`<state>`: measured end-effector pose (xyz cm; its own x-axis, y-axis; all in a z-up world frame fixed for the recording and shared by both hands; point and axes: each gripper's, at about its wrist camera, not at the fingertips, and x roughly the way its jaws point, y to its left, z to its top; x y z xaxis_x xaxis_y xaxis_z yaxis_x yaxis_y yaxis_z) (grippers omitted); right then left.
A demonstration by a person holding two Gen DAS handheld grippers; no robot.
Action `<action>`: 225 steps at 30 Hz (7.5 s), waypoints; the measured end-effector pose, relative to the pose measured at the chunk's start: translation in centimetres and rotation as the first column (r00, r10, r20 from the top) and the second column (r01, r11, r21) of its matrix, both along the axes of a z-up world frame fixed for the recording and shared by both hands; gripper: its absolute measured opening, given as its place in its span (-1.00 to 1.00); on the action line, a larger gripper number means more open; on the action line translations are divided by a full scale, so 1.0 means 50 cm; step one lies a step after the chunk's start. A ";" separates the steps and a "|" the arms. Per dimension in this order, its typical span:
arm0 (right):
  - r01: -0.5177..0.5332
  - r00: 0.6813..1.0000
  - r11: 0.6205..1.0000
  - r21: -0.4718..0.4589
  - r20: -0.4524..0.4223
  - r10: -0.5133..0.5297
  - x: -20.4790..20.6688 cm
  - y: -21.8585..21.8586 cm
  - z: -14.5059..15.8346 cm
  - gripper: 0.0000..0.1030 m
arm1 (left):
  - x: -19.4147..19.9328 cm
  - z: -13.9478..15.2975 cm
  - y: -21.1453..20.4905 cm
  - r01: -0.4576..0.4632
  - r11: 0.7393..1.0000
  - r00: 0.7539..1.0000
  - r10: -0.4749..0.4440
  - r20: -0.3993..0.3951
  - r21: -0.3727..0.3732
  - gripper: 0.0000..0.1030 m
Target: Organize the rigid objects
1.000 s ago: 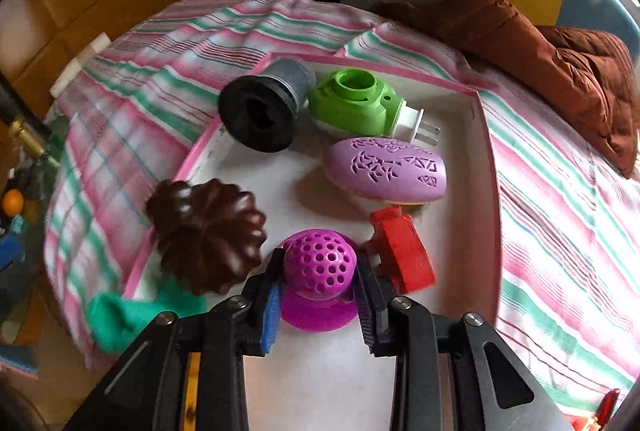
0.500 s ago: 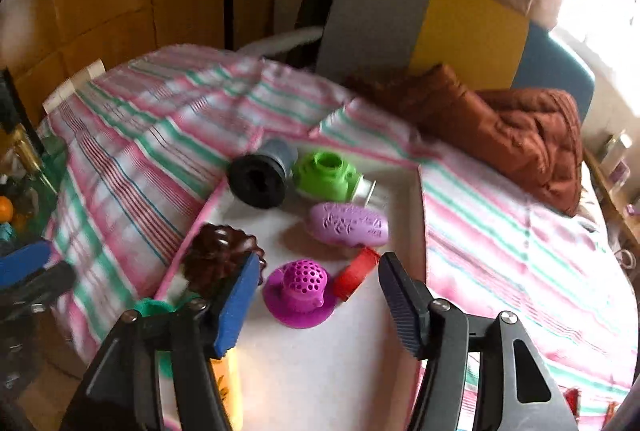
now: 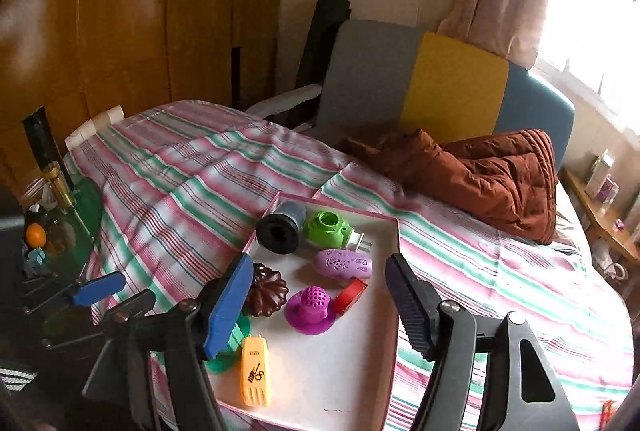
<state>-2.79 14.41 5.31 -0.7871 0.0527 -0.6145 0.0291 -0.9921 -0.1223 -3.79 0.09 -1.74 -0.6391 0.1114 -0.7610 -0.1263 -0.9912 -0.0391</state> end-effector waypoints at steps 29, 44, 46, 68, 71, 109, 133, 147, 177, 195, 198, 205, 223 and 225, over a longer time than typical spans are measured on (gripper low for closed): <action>0.117 0.993 0.993 0.002 0.003 -0.117 0.059 0.111 -0.013 0.49 | 0.024 0.029 0.082 0.117 0.992 0.993 -0.118 -0.030 -0.040 -0.34; 0.460 0.884 0.887 -0.024 0.097 -0.456 0.148 0.444 -0.064 0.50 | 0.060 0.064 0.259 0.343 0.926 0.925 -0.362 -0.117 -0.161 -0.34; 0.505 0.860 0.862 -0.026 0.092 -0.501 0.165 0.484 -0.062 0.52 | 0.063 0.063 0.276 0.361 0.918 0.917 -0.382 -0.114 -0.166 -0.34; 0.773 0.596 0.494 -0.398 0.186 -0.781 0.337 0.770 -0.137 0.57 | 0.088 0.009 0.456 0.588 0.800 0.807 -0.591 0.010 -0.118 -0.34; 0.777 0.572 0.447 -0.443 0.199 -0.796 0.352 0.783 -0.140 0.57 | 0.086 -0.013 0.498 0.631 0.774 0.775 -0.627 0.071 -0.052 -0.34; 0.773 0.627 0.494 -0.398 0.361 -0.690 0.289 0.781 -0.201 0.58 | 0.103 -0.149 0.707 0.805 0.575 0.543 -0.813 0.209 0.145 -0.48; 0.781 0.603 0.591 -0.201 0.490 -0.630 0.221 0.752 -0.267 0.57 | 0.125 -0.033 0.553 0.730 0.683 0.682 -0.730 0.036 0.037 -0.48; 0.732 0.602 0.679 -0.056 0.519 -0.606 0.187 0.728 -0.297 0.09 | 0.122 0.006 0.486 0.694 0.716 0.718 -0.695 -0.011 0.070 -0.48; 0.644 0.664 0.765 -0.002 0.498 -0.558 0.169 0.646 -0.286 -0.49 | 0.010 0.025 0.170 0.345 0.918 0.936 -0.353 0.005 0.198 -0.48; 0.643 0.664 0.766 0.002 0.498 -0.558 0.162 0.648 -0.284 -0.49 | -0.042 -0.092 0.262 0.366 0.918 0.906 -0.389 0.166 0.152 -0.47; 0.642 0.664 0.766 0.002 0.498 -0.558 0.162 0.649 -0.284 -0.49 | -0.057 -0.111 0.262 0.341 0.932 0.913 -0.360 0.194 0.127 -0.47; 0.638 0.665 0.770 0.010 0.497 -0.558 0.162 0.649 -0.284 -0.49 | -0.051 -0.108 0.248 0.333 0.937 0.921 -0.348 0.176 0.110 -0.34; 0.611 0.684 0.791 -0.007 0.508 -0.524 0.159 0.631 -0.283 -0.49 | 0.000 0.013 0.158 0.237 0.971 0.971 -0.237 -0.017 0.029 -0.24; 0.602 0.691 0.798 -0.025 0.517 -0.505 0.157 0.624 -0.281 -0.49 | 0.003 0.015 0.148 0.223 0.974 0.975 -0.222 -0.024 0.026 -0.24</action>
<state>5.07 45.59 -8.74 -0.2663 0.2379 -0.9341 -0.5282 -0.8466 -0.0650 -3.66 7.50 -1.01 -0.6117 0.2741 -0.7421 -0.3448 -0.9366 -0.0617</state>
